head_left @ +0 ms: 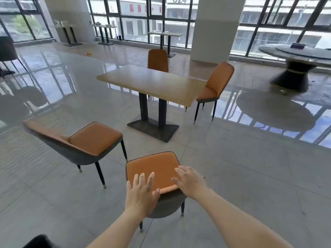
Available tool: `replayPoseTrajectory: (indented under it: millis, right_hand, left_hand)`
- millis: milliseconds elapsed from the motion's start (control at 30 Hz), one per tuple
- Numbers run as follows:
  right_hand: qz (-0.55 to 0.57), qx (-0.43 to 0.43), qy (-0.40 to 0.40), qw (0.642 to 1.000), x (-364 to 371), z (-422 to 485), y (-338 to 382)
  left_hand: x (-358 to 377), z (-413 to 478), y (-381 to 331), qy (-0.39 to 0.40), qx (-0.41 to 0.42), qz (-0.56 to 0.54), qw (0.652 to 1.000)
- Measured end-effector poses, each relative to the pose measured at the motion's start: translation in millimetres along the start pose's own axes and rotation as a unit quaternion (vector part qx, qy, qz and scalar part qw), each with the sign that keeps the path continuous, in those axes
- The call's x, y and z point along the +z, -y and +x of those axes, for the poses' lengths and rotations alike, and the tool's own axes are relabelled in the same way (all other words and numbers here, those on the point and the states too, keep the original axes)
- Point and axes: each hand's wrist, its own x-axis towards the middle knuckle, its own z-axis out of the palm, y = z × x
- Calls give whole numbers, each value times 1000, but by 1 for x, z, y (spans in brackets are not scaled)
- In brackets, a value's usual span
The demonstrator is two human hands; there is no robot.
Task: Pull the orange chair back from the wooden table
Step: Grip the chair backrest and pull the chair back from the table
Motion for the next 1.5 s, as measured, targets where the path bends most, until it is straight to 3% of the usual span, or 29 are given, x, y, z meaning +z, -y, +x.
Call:
replayPoseTrajectory:
  millis: [200,400,533,633,733,867,1100,1500]
  right_hand:
    - [-62,-23,4,998,38,8,-18]
    - [-116,-55,-151,980,66,5,-29]
    - [-121,-47,-194,972,75,10,-29]
    - [-167,-63,-165,970,61,27,-35]
    - [-157,-105,-85,978,48,48,-36]
    - [-104,-83,-118,984,57,60,-32]
    - [-64,-56,-102,991,51,84,-18]
    - [-88,-1,-123,989,45,152,5]
  left_hand:
    - [39,10,-6,34,-9,-43,998]
    - [47,23,-16,-22,-10,-30,999]
    - [52,37,-17,-44,-43,-61,996]
    - [60,46,-11,-79,-34,-85,993]
    - [65,58,-5,-101,-23,-81,991]
    - [64,75,7,-112,-21,-70,991]
    - [56,105,27,-125,-9,-51,991]
    - [36,181,66,-119,46,-49,991]
